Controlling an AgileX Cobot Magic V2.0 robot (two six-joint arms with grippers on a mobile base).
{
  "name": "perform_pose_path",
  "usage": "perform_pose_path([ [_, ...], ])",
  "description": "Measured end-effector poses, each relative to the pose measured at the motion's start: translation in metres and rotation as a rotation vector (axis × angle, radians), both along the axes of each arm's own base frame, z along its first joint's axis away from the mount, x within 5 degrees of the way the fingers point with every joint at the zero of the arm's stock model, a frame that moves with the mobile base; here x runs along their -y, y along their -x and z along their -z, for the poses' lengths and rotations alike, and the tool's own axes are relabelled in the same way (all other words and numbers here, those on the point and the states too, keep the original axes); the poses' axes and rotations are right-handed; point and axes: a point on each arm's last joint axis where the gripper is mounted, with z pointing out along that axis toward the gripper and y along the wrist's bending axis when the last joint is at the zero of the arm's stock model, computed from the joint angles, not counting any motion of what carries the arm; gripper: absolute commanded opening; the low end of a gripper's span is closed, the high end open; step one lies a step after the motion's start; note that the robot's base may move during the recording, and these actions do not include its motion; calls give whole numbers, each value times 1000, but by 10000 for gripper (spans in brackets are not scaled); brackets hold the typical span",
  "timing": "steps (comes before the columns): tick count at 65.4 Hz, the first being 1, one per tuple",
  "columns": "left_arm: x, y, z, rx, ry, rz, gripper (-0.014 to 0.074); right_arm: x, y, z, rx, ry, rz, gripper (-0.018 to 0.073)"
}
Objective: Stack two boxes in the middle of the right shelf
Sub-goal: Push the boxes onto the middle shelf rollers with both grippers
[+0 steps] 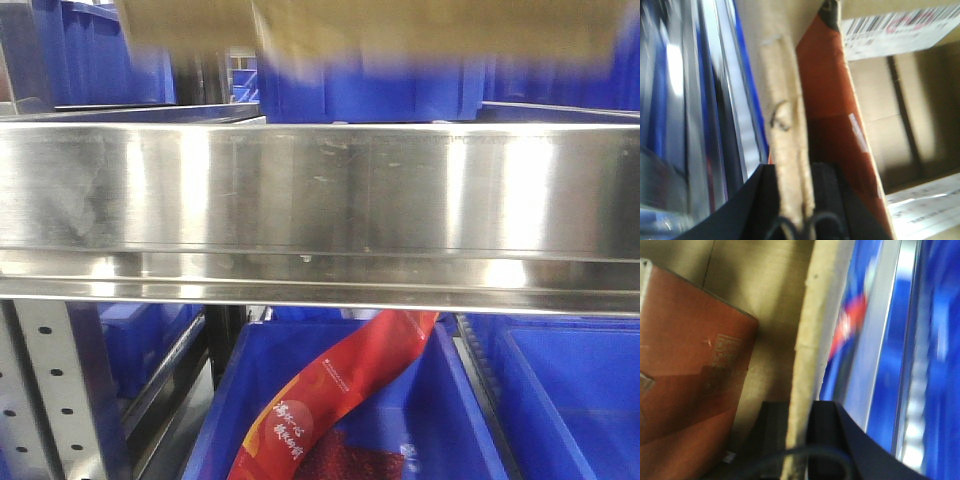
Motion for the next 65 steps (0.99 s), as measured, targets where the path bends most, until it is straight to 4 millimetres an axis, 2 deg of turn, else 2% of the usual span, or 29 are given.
perform_pose_path([
  [13, 8, -20, 28, -91, -50, -4, -111, -3, -19, 31, -103, 23, 2, -130],
  [18, 10, -24, 33, -102, -58, -7, -97, -4, -22, 33, -101, 22, 4, -45],
  [20, 10, -24, 33, -102, -58, -7, -76, -4, -22, 33, -101, 21, 5, 23],
  [25, 10, -24, 33, -100, -60, -8, 38, -4, -22, 32, -91, 14, 4, 201],
  [26, 10, -24, 33, -101, -60, -8, 82, -4, -23, 32, -86, 11, 4, 258],
  [31, 9, -25, 34, -104, -66, -10, 265, -5, -24, 31, -66, 8, 6, 433],
  [35, 9, -25, 33, -101, -73, -13, 437, -4, -24, 30, -58, 6, 7, 526],
  [38, 9, -25, 31, -92, -71, -14, 553, -4, -23, 28, -52, 6, 5, 545],
  [41, 7, -25, 27, -69, -68, -18, 629, -4, -21, 26, -43, 4, 6, 538],
  [44, 6, -23, 23, -62, -66, -19, 598, -3, -18, 23, -32, 2, 6, 519],
  [54, 1, -10, 7, -19, -39, -18, 444, -1, -4, 9, 22, -9, 8, 384],
  [65, -12, 18, -20, 58, -2, -19, 232, 5, 24, -13, 104, -25, 8, 109],
])
